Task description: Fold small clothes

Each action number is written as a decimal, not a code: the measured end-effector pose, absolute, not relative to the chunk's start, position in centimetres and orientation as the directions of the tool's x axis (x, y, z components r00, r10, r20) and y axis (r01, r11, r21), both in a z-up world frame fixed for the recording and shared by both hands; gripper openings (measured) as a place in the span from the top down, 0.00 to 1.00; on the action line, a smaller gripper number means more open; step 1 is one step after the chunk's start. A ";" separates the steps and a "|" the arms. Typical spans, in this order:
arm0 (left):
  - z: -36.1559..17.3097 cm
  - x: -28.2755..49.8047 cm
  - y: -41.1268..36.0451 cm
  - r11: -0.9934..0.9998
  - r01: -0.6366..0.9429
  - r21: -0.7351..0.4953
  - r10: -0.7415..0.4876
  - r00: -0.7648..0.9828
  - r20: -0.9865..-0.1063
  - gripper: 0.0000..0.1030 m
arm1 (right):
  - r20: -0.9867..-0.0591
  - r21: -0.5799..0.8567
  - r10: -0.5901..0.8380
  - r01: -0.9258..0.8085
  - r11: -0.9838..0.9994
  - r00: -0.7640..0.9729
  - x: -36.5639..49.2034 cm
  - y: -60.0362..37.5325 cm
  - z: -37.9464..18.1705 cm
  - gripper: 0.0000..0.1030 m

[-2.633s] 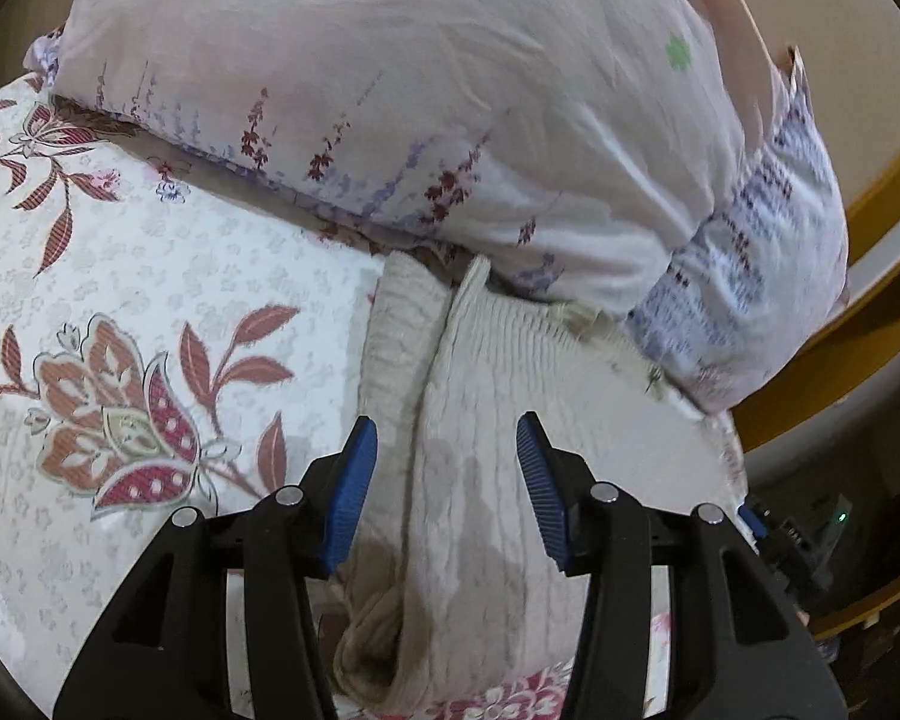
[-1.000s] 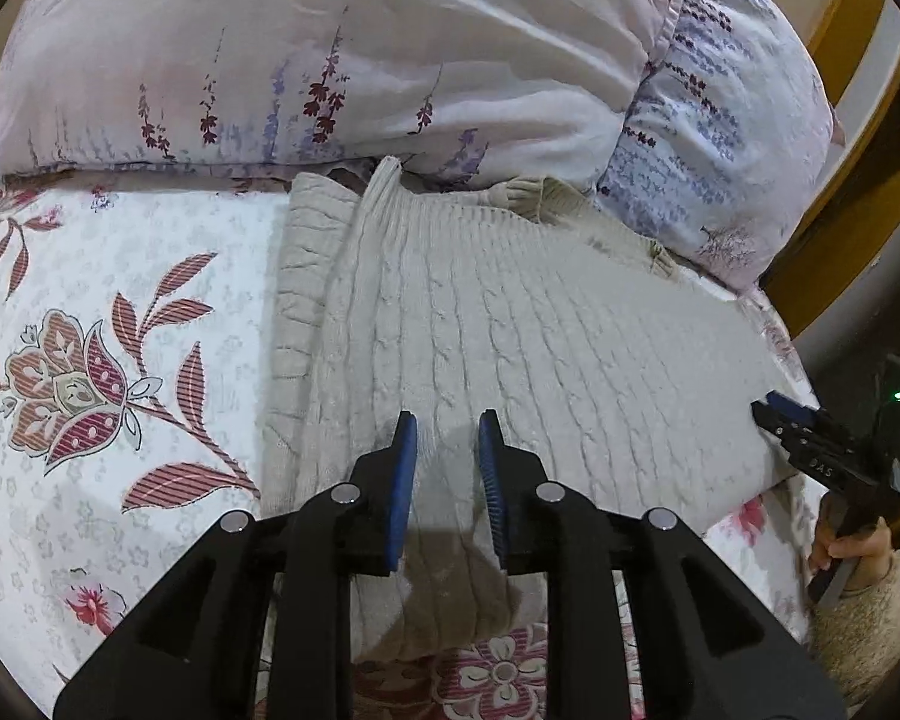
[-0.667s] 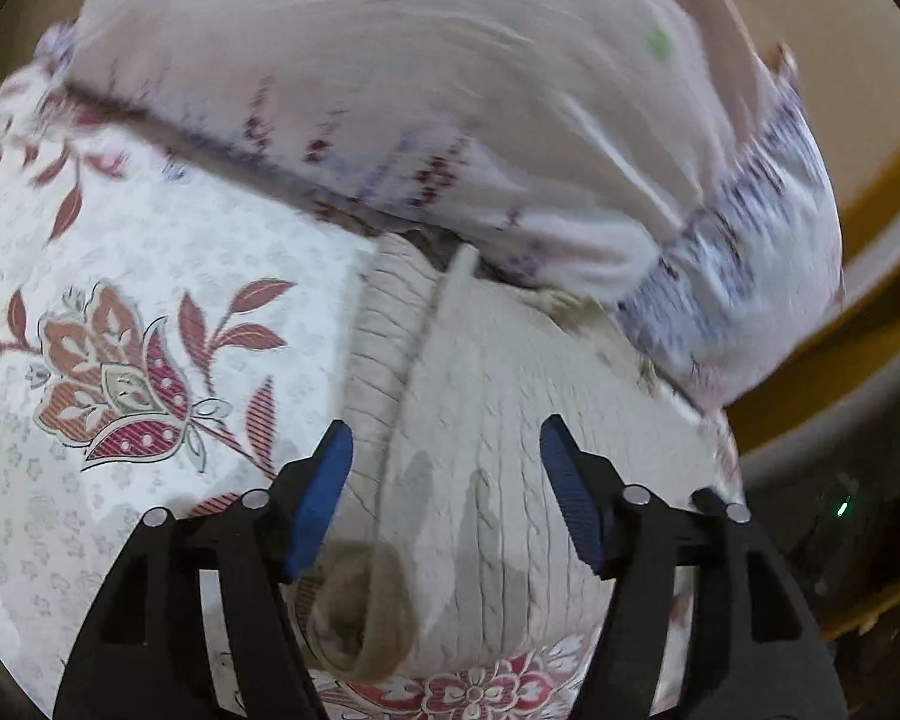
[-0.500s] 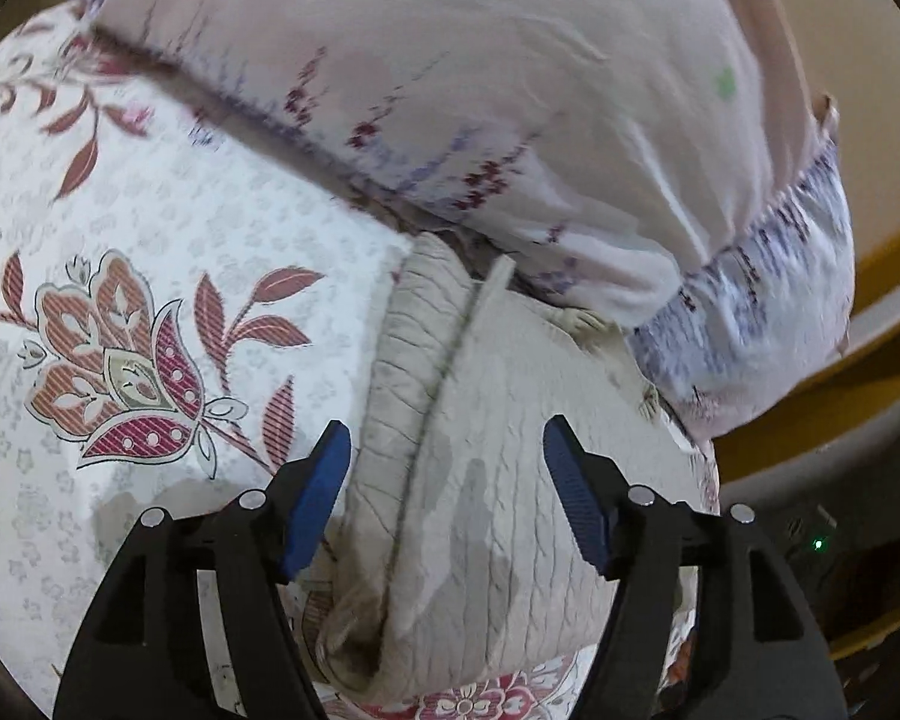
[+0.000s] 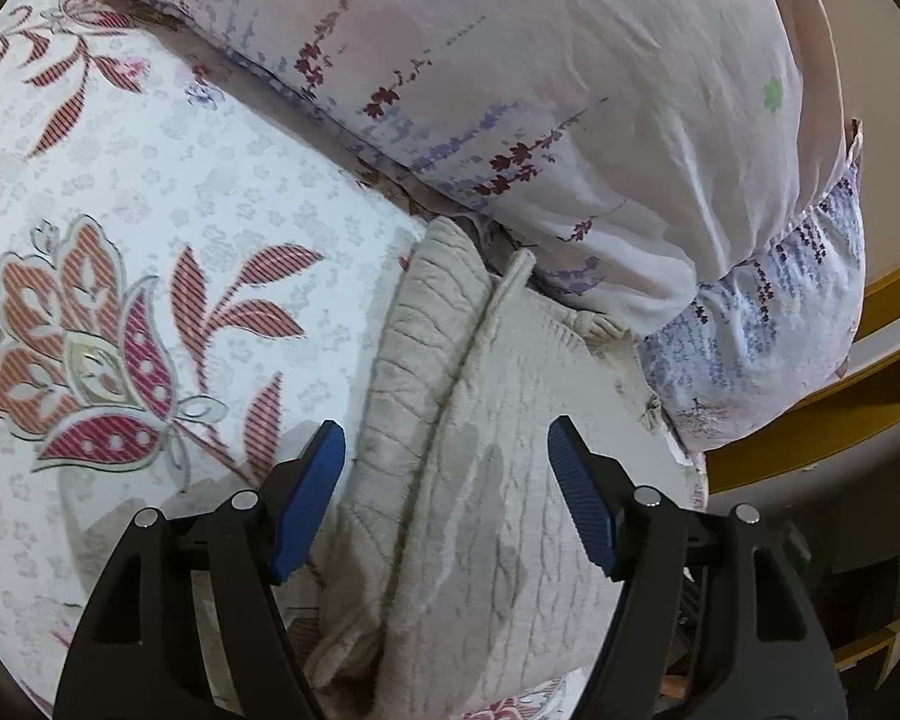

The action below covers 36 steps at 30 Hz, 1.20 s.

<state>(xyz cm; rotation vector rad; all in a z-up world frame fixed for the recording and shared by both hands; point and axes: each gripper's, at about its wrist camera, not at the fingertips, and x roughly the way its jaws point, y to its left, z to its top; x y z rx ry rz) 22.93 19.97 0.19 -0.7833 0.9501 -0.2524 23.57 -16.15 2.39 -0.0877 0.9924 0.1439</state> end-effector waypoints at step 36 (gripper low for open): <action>10.7 23.7 5.7 0.560 0.251 -0.789 -0.750 0.559 -0.355 0.88 | -0.792 0.112 0.124 -0.058 0.992 0.598 22.5 -23.0 5.8 0.26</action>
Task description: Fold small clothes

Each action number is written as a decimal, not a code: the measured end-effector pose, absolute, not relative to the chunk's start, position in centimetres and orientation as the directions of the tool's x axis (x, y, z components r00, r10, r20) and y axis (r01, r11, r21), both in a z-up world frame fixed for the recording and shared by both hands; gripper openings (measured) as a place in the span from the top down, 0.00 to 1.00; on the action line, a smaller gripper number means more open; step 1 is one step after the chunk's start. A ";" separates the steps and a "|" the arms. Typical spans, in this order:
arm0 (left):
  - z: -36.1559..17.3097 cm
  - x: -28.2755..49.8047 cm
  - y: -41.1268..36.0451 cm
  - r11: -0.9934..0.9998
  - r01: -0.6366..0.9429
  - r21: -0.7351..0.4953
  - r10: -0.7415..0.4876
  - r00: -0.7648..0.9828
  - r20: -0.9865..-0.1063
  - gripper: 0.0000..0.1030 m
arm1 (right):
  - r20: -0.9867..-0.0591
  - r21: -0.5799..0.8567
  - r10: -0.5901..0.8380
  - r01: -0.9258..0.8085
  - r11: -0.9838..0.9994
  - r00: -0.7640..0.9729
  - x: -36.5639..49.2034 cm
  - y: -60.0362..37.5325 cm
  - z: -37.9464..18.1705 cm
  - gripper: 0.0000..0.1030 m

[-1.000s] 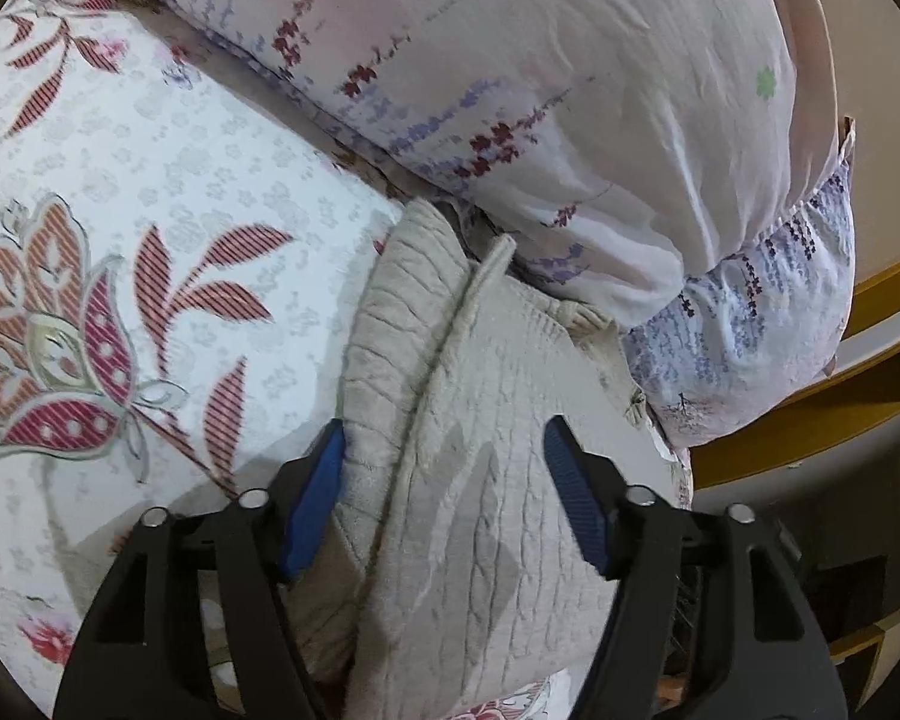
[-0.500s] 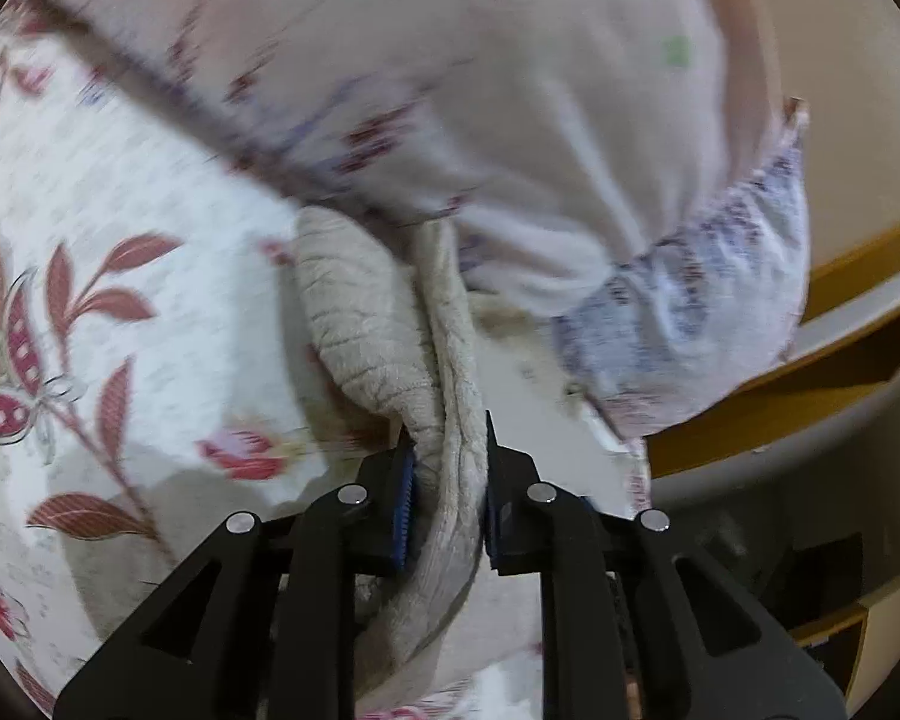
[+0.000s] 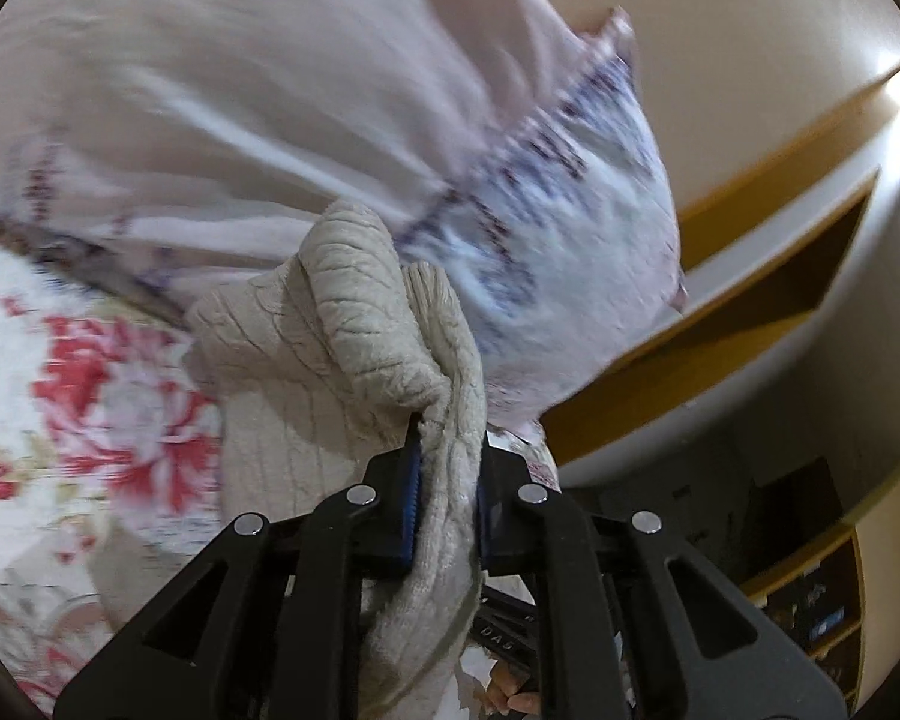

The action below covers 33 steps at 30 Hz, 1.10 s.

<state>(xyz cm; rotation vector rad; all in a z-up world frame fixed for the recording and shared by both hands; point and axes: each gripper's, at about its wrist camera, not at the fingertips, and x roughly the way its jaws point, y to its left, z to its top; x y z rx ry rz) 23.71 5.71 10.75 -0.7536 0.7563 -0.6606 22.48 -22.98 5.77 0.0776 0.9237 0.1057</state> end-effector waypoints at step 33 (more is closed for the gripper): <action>8.1 22.7 -1.6 0.825 0.246 -0.508 -0.551 0.545 -0.632 0.24 | -0.682 0.672 0.528 0.148 0.726 0.506 20.7 -37.6 4.2 0.35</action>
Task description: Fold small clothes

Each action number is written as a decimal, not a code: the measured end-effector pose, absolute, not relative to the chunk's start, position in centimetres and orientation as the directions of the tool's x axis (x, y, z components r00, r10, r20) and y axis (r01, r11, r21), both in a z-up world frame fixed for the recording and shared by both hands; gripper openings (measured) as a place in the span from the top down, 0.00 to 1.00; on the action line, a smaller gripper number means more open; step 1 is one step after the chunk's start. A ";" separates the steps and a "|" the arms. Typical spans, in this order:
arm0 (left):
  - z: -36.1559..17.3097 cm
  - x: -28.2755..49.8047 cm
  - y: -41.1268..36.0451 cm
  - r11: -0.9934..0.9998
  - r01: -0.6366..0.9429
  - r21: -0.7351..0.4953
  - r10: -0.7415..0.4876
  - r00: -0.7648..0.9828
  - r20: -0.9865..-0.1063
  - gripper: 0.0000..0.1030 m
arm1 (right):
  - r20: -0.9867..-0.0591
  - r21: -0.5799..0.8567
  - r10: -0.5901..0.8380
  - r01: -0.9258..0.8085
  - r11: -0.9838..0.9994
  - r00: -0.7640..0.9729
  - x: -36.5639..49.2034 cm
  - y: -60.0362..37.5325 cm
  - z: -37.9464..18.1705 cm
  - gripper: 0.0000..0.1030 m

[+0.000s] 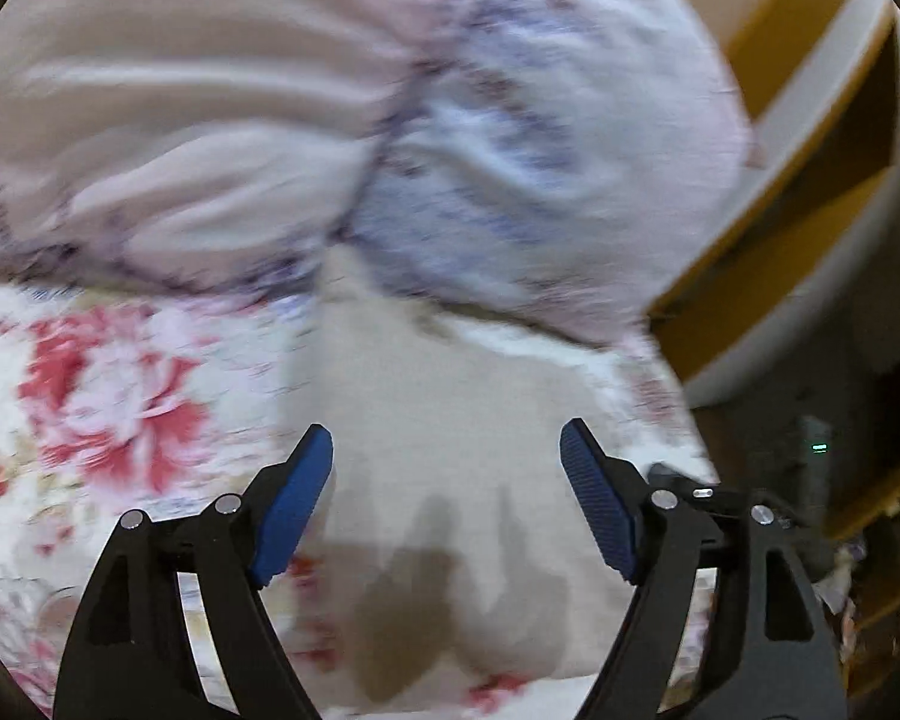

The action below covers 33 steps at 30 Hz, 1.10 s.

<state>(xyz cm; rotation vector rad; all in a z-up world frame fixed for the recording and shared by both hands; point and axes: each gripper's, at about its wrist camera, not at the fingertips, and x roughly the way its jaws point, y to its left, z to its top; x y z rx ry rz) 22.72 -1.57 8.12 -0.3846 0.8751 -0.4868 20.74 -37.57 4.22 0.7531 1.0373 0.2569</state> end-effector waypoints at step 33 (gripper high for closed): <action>3.9 23.2 -3.4 0.773 0.252 -0.582 -0.633 0.370 -0.680 0.24 | -0.680 0.346 0.179 0.096 0.933 0.711 21.3 -37.4 8.0 0.87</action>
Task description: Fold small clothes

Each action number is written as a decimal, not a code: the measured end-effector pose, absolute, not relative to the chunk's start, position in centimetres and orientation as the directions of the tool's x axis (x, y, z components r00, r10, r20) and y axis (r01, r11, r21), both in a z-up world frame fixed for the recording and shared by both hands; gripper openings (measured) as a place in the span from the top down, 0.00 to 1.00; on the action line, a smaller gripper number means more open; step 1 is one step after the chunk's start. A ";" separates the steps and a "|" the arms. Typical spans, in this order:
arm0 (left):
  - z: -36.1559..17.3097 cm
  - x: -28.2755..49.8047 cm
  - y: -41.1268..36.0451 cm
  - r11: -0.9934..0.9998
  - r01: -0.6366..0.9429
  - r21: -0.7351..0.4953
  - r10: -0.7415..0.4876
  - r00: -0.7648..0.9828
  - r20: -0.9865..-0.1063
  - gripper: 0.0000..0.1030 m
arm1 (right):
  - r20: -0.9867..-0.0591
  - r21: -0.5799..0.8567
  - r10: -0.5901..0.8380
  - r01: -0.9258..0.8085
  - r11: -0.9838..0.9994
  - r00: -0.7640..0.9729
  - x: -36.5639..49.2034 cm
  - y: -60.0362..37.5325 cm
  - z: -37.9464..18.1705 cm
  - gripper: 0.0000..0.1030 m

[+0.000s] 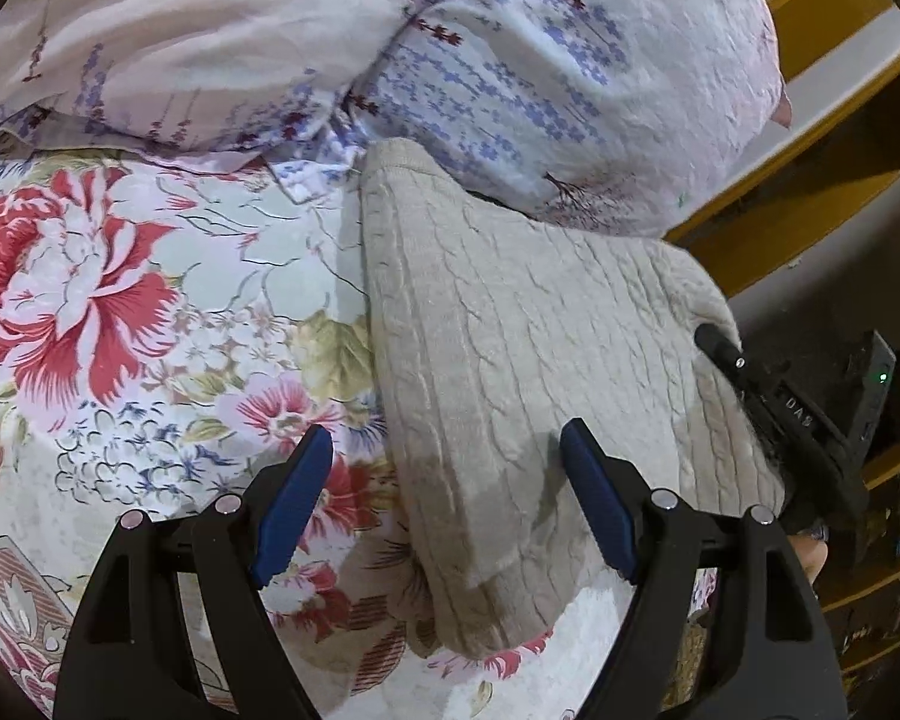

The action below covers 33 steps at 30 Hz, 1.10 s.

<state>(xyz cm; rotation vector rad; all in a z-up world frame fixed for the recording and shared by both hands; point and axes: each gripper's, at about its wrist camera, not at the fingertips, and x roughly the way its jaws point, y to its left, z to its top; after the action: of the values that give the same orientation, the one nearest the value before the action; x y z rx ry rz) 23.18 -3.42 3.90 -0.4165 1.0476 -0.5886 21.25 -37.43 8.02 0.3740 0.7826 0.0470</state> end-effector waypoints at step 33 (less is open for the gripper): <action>1.8 18.3 -4.7 0.748 0.272 -0.605 -0.664 0.305 -0.683 0.24 | -0.712 0.485 0.291 0.147 0.862 0.639 12.8 -40.7 7.0 0.56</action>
<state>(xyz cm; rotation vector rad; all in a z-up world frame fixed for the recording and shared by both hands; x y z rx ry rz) 18.25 -4.67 1.78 -0.4153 1.0972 -0.6437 12.84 -40.68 6.95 0.5423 0.8854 0.0871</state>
